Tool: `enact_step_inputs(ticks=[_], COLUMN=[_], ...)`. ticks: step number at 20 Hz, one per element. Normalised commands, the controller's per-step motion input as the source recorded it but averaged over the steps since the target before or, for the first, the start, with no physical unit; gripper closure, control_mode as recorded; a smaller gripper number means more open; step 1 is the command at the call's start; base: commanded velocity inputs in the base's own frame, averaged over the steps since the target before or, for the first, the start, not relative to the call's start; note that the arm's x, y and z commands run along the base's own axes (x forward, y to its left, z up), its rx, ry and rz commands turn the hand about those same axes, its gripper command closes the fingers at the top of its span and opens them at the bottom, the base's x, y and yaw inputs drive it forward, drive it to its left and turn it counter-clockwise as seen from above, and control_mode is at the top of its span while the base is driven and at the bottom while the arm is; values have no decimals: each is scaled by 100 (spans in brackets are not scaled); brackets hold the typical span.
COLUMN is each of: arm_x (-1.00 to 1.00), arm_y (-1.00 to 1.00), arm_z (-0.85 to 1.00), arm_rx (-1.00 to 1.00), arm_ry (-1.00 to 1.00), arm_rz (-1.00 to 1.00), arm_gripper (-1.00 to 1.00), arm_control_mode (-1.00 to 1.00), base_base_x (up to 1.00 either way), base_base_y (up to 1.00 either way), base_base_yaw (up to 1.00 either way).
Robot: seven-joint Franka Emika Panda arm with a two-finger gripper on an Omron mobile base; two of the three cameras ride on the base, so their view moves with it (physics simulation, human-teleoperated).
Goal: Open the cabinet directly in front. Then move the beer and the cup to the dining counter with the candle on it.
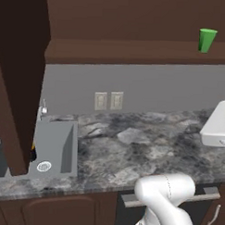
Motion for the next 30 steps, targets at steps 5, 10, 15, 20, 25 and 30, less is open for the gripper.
enact_step_inputs(ticks=[5,10,15,20,25,30], arm_x=[0,0,0,0,0,0], arm_y=[0,0,0,0,0,0], arm_z=[0,0,0,0,0,0], arm_rx=[0,0,0,0,0,0], arm_ry=[0,0,0,0,0,0], arm_rz=[0,0,0,0,0,0], arm_gripper=[-100,-100,-100,-100,-100,-100], arm_control_mode=[100,100,100,100,100,100], base_base_x=[68,99,100,100,100,99], base_base_y=[-31,-4,-4,-23,-32,-18], base_base_yaw=[-29,-5,7,7,9,13])
